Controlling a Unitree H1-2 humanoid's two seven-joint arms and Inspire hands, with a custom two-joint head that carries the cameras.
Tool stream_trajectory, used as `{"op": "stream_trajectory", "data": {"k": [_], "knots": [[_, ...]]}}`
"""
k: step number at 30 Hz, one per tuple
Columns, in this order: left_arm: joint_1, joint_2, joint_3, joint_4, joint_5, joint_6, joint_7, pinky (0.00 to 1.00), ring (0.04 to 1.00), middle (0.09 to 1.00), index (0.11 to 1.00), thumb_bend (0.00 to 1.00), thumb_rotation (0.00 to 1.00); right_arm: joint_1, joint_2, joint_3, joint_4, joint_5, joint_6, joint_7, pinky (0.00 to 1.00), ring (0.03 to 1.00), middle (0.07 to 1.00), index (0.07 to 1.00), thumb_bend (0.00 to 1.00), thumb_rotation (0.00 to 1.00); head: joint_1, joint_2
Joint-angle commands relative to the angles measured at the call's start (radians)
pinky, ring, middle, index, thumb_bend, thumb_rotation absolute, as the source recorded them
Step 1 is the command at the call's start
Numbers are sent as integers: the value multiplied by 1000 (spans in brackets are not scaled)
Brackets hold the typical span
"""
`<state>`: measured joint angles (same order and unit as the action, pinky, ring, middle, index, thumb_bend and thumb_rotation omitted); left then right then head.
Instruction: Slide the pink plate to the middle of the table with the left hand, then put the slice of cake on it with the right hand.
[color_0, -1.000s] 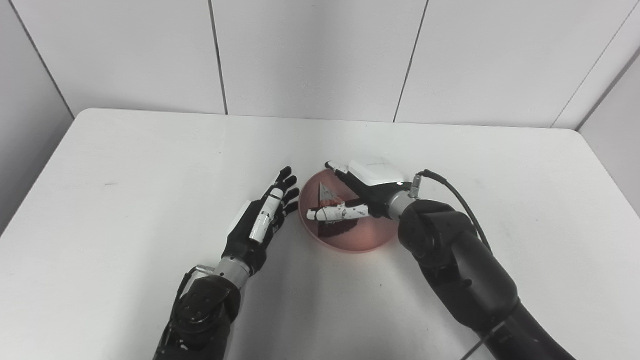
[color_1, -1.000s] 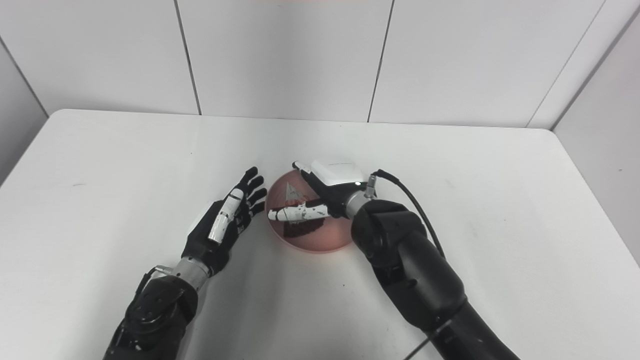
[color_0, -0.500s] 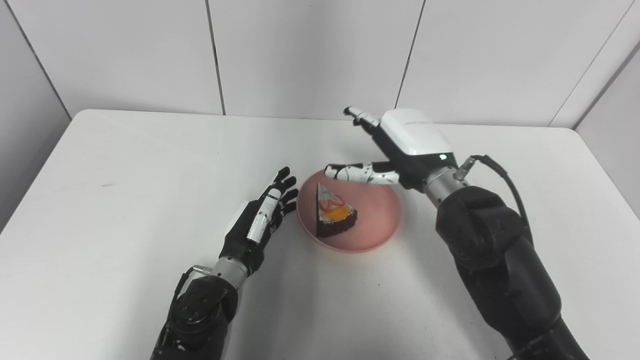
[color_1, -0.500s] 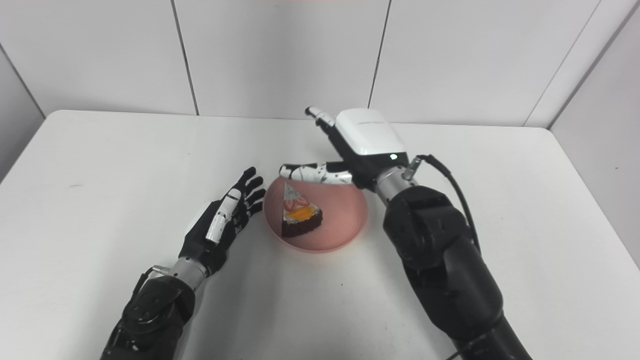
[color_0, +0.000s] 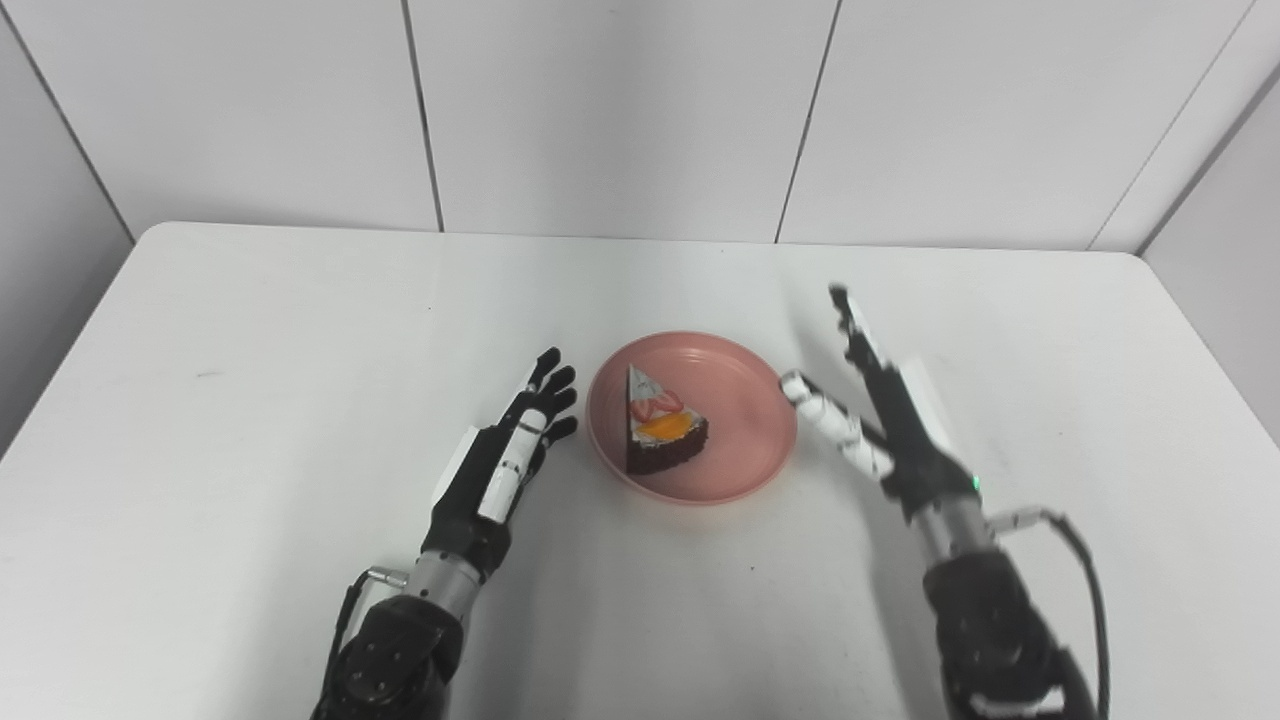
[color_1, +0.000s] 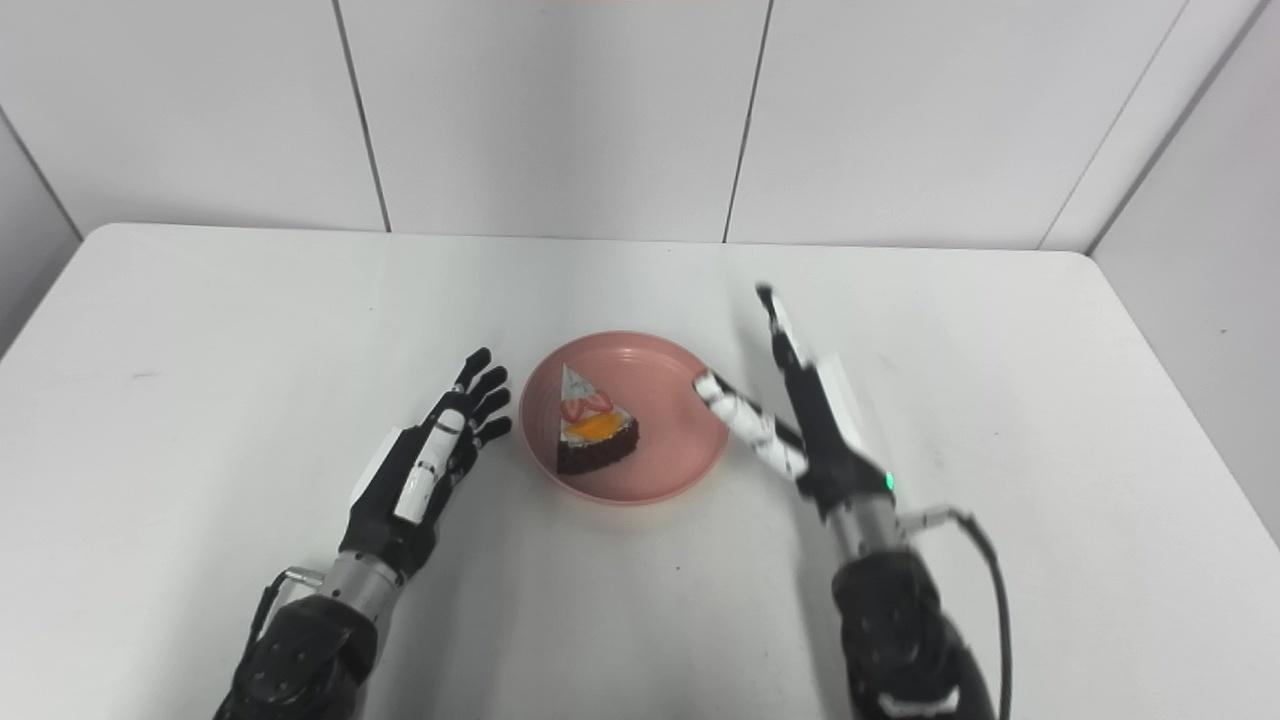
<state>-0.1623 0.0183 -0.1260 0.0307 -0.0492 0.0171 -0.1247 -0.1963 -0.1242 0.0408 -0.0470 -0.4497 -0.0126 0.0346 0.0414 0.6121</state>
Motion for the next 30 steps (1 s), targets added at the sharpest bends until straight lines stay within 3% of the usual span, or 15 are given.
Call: {"op": "stream_trajectory", "data": {"k": [1, 6, 8, 11, 20, 30], "knots": [[56, 18, 12, 7, 25, -19, 15, 956, 980, 997, 984, 394, 1000, -12, 20, -11, 16, 61, -155, -78, 958, 984, 998, 999, 598, 1000, -1, -10], [98, 28, 22, -8, 48, -47, 17, 978, 997, 1000, 983, 410, 1000, 8, 45, -7, 133, 143, -280, -118, 973, 999, 1000, 1000, 456, 1000, -8, -23], [102, 30, 24, -1, 54, -64, 15, 978, 1000, 1000, 980, 400, 1000, 6, 47, -6, 169, 163, -308, -118, 970, 997, 1000, 998, 457, 1000, -9, -28], [98, 38, 26, 15, 62, -79, 7, 976, 998, 1000, 980, 391, 1000, 6, 52, -8, 191, 201, -281, -100, 973, 993, 994, 994, 489, 1000, -10, -40], [85, 73, 19, 20, 88, -64, -11, 981, 1000, 1000, 987, 393, 1000, 23, 68, 12, 131, 299, -140, -31, 957, 972, 968, 951, 281, 1000, -11, -42], [90, 74, 15, -2, 102, -29, -15, 968, 998, 1000, 987, 380, 1000, 43, 63, 31, 76, 313, -51, 2, 953, 959, 960, 953, 288, 1000, -9, -39]]}}
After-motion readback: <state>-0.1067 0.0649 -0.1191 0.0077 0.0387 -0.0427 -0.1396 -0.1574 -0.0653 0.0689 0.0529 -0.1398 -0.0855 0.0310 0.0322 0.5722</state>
